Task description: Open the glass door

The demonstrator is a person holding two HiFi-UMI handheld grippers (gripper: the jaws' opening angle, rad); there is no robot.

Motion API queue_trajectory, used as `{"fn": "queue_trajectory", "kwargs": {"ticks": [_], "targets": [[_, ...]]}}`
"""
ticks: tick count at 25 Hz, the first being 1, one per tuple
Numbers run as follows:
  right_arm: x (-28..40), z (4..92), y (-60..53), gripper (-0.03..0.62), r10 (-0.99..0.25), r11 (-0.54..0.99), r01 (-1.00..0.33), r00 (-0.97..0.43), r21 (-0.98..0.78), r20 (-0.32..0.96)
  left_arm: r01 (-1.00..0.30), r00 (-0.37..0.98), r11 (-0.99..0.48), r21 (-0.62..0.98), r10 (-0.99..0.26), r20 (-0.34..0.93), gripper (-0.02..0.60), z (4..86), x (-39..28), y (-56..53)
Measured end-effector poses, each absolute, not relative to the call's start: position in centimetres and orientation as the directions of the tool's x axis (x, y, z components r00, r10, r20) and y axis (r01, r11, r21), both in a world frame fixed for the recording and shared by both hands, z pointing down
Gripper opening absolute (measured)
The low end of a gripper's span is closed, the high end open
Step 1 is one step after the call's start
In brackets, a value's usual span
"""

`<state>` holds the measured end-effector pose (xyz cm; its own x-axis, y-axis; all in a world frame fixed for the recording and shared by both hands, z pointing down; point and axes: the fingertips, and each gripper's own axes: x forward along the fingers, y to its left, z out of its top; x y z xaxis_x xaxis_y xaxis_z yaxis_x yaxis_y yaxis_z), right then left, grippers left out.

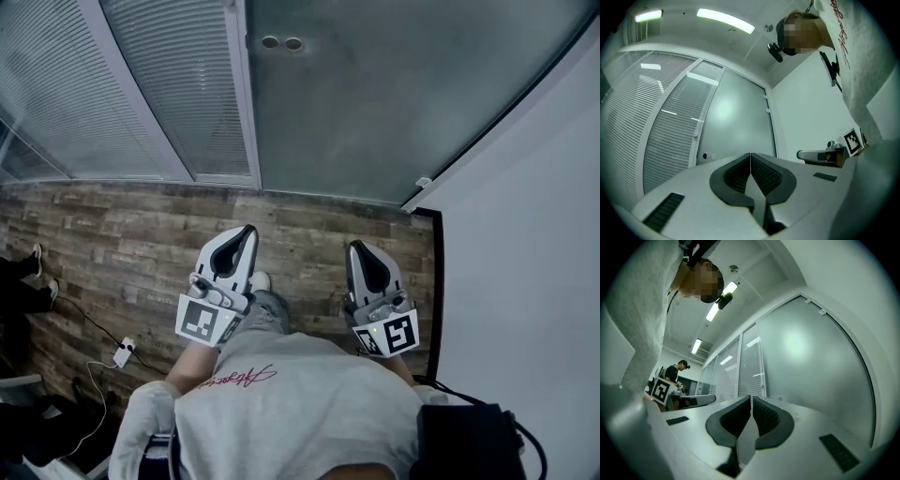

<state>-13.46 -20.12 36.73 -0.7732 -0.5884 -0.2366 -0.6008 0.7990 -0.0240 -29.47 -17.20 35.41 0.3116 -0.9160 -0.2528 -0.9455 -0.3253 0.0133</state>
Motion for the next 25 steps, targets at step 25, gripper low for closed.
{"fn": "queue_trajectory", "kwargs": {"ticks": [25], "targets": [[-27.6, 36.9, -42.9, 0.026, -0.703, 0.708, -0.705, -0.696, -0.047, -0.147, -0.897, 0.418, -0.44, 0.039, -0.875, -0.245, 0.017, 34.6, -41.2, -37.6]]}}
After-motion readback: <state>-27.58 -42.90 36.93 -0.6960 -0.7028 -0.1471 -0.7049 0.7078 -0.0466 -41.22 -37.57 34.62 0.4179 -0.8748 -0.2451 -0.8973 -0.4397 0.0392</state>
